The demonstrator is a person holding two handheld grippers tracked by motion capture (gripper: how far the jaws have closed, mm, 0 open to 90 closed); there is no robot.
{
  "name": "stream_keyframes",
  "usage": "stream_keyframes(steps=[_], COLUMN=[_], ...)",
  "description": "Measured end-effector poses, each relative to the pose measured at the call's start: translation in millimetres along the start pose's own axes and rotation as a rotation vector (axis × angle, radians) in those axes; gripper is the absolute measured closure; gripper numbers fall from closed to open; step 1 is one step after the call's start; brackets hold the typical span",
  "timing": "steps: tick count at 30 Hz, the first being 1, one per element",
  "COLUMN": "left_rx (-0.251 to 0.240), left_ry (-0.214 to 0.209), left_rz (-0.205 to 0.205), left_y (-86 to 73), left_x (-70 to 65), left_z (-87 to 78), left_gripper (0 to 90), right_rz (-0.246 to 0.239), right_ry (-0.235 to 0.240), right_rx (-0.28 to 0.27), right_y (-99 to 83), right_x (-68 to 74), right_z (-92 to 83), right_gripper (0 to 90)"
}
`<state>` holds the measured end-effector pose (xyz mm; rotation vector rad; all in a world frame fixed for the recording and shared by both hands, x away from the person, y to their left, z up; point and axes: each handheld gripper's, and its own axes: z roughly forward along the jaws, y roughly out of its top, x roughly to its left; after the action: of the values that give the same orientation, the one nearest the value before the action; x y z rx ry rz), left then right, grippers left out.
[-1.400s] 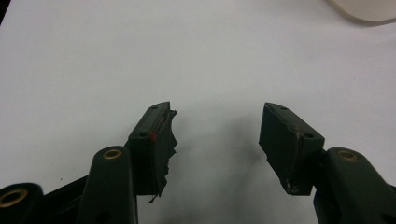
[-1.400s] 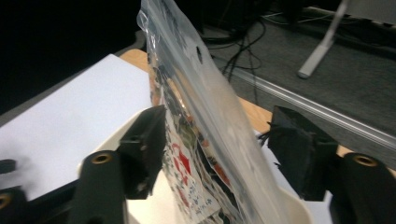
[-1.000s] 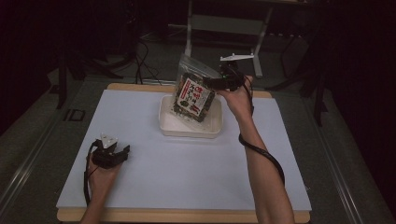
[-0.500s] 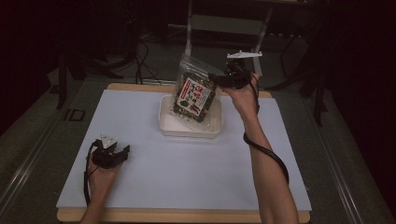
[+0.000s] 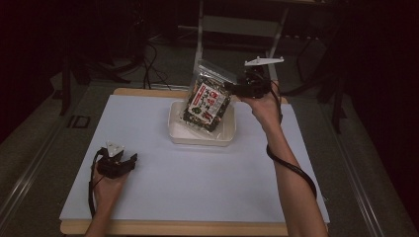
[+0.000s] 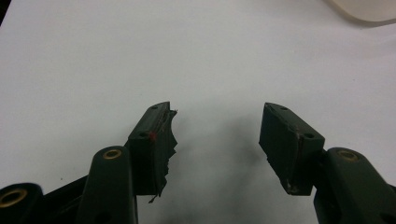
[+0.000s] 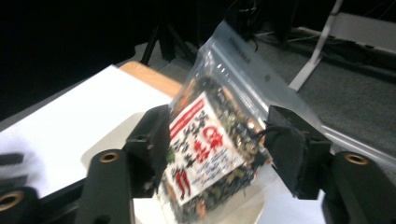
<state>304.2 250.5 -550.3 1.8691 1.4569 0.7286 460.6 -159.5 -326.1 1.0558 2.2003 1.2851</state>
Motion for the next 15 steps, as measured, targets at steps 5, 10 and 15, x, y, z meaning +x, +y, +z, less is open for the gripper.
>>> stream_keyframes(steps=[5, 10, 15], left_rx=[-0.004, -0.007, -0.006], left_ry=[0.002, 0.002, 0.001], left_rz=[-0.002, -0.006, -0.008], left_y=[-0.1, -0.2, -0.2], left_x=[0.1, 0.2, 0.7], left_z=[-0.3, -0.4, -0.8], left_gripper=[44.0, 44.0, 44.0], right_rz=[-0.014, -0.021, -0.033], right_ry=[0.034, 0.087, 0.112], right_rx=[0.039, 0.086, 0.123], right_y=[-5.8, -16.2, -30.6], right_x=[3.6, 7.7, 13.8], right_z=[-7.9, -15.7, -22.2], right_gripper=[52.5, 65.4, 74.9])
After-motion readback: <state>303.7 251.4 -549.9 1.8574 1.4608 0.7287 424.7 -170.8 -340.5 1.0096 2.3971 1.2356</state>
